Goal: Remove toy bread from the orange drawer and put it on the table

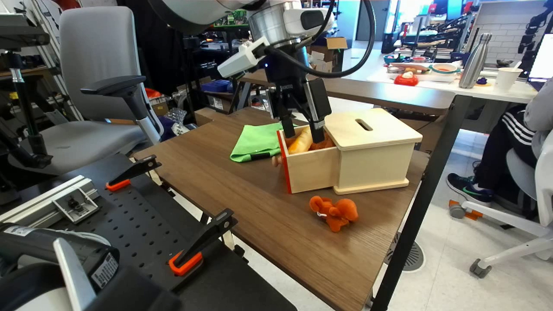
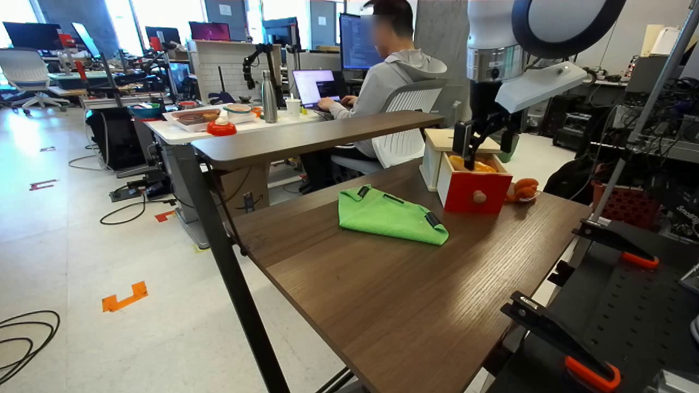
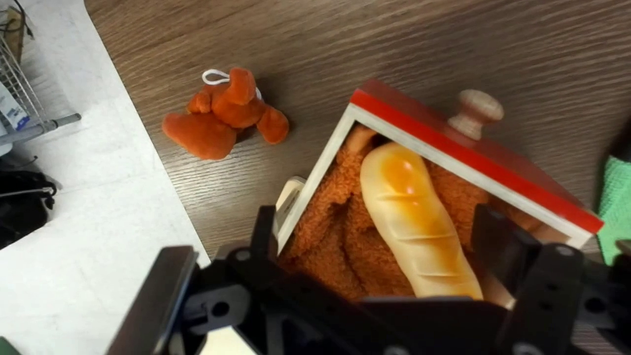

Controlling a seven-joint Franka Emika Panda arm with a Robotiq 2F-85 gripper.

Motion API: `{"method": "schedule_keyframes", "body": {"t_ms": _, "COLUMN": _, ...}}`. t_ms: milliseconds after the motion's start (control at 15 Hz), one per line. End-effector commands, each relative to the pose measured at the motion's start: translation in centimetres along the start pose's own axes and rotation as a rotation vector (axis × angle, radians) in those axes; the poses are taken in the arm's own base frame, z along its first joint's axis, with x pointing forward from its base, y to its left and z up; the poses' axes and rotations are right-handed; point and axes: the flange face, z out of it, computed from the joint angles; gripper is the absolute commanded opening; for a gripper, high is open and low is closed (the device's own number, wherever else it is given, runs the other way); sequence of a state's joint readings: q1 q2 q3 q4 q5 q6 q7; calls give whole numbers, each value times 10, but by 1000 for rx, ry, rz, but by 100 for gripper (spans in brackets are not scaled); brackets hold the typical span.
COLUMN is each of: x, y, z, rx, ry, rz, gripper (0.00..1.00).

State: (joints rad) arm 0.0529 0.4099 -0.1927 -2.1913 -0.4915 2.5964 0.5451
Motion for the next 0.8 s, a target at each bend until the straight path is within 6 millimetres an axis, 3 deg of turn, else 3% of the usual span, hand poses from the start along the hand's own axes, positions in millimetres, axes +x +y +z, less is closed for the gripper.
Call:
{"method": "schedule_keyframes", "body": {"t_ms": 0, "x": 9, "y": -5, "z": 5, "rx": 8, "ry": 28, "rz": -17, "gripper": 100}}
{"method": "schedule_keyframes", "body": {"t_ms": 333, "x": 13, "y": -9, "z": 10, "rx": 19, "ry": 30, "rz": -22, "gripper": 99}}
{"method": "schedule_keyframes", "body": {"t_ms": 400, "x": 14, "y": -9, "z": 11, "rx": 18, "ry": 31, "rz": -23, "gripper": 75}}
{"method": "schedule_keyframes", "body": {"t_ms": 533, "x": 15, "y": -8, "z": 13, "rx": 18, "ry": 27, "rz": -24, "gripper": 73}}
{"method": "schedule_keyframes", "body": {"t_ms": 733, "x": 17, "y": -7, "z": 14, "rx": 20, "ry": 25, "rz": -23, "gripper": 49}}
